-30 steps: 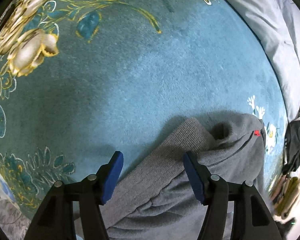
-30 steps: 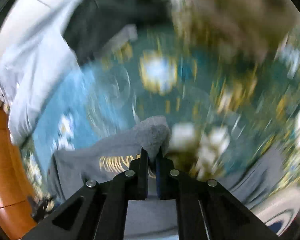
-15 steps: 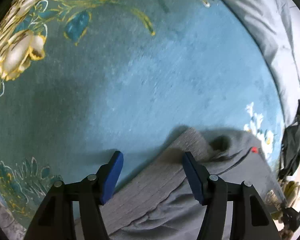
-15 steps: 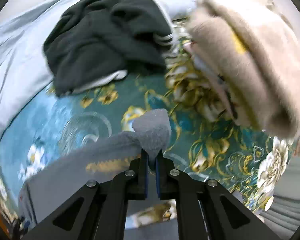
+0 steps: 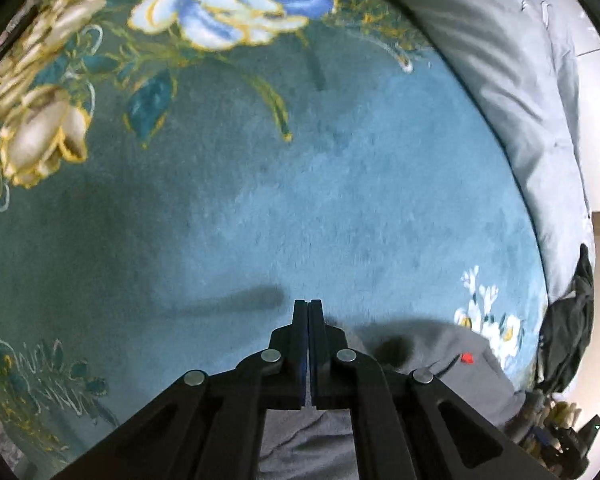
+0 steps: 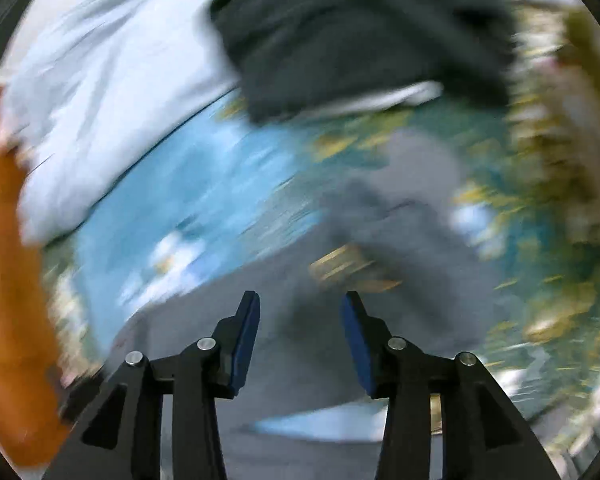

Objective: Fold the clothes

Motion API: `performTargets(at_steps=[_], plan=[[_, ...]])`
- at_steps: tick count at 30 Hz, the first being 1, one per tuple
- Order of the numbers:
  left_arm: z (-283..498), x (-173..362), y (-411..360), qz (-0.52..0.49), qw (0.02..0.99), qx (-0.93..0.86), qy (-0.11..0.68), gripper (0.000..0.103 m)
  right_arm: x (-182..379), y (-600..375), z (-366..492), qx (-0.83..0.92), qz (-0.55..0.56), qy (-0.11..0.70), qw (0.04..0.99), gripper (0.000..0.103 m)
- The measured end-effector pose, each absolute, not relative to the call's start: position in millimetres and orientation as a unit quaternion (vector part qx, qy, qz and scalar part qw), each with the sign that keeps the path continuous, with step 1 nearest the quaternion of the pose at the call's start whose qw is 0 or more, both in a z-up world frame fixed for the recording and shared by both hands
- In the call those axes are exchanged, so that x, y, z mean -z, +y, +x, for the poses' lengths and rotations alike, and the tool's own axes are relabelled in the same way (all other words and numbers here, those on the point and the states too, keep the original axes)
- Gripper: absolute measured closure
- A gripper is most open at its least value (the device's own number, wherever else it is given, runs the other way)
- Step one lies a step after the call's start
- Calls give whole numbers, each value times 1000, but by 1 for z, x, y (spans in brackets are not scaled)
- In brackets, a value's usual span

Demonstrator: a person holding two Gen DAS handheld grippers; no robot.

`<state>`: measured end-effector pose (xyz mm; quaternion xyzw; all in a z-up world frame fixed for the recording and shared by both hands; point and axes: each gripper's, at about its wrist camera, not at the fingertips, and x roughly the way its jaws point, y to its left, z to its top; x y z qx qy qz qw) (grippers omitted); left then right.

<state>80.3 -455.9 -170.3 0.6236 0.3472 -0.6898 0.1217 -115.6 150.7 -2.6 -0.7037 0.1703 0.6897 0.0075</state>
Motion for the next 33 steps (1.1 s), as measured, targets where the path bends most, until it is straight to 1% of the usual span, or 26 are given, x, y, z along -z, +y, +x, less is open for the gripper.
performTargets(at_steps=[1, 3, 6, 9, 11, 12, 13, 17, 18, 20, 21, 25, 27, 29, 32, 33], plan=[[84, 170, -455, 625, 119, 690, 344, 102, 4, 143, -111, -686, -705, 179, -20, 59], [93, 169, -454, 624, 118, 694, 339, 102, -4, 152, -104, -706, -687, 170, -8, 59], [111, 174, -458, 621, 131, 689, 349, 101, -4, 201, -98, -722, -665, 161, 97, 59], [131, 188, -466, 620, 151, 666, 386, 101, 13, 235, -98, -709, -663, 191, 144, 59], [145, 199, -471, 619, 164, 648, 413, 101, 32, 243, -102, -699, -668, 208, 147, 55], [150, 203, -473, 618, 168, 641, 423, 101, 42, 246, -103, -694, -670, 217, 148, 47], [155, 207, -475, 617, 172, 635, 432, 101, 52, 249, -105, -689, -672, 225, 148, 45], [167, 211, -478, 619, 175, 634, 430, 101, 70, 244, -110, -685, -676, 221, 157, 45], [169, 212, -479, 620, 173, 635, 427, 101, 69, 241, -109, -684, -677, 219, 161, 46], [171, 215, -478, 625, 171, 636, 419, 101, 65, 234, -108, -684, -679, 207, 166, 67], [173, 216, -478, 626, 171, 636, 417, 101, 62, 229, -108, -686, -681, 196, 164, 89], [178, 220, -478, 621, 169, 637, 425, 101, 30, 218, -109, -715, -668, 134, 157, 90], [181, 219, -479, 618, 167, 641, 424, 101, 6, 227, -111, -736, -639, 97, 204, 90], [186, 217, -480, 616, 164, 647, 418, 101, -10, 234, -114, -744, -614, 34, 262, 91], [198, 217, -482, 617, 164, 648, 416, 101, -4, 240, -117, -732, -625, 48, 267, 89], [204, 218, -484, 619, 165, 645, 417, 101, 0, 239, -117, -728, -630, 56, 263, 82]])
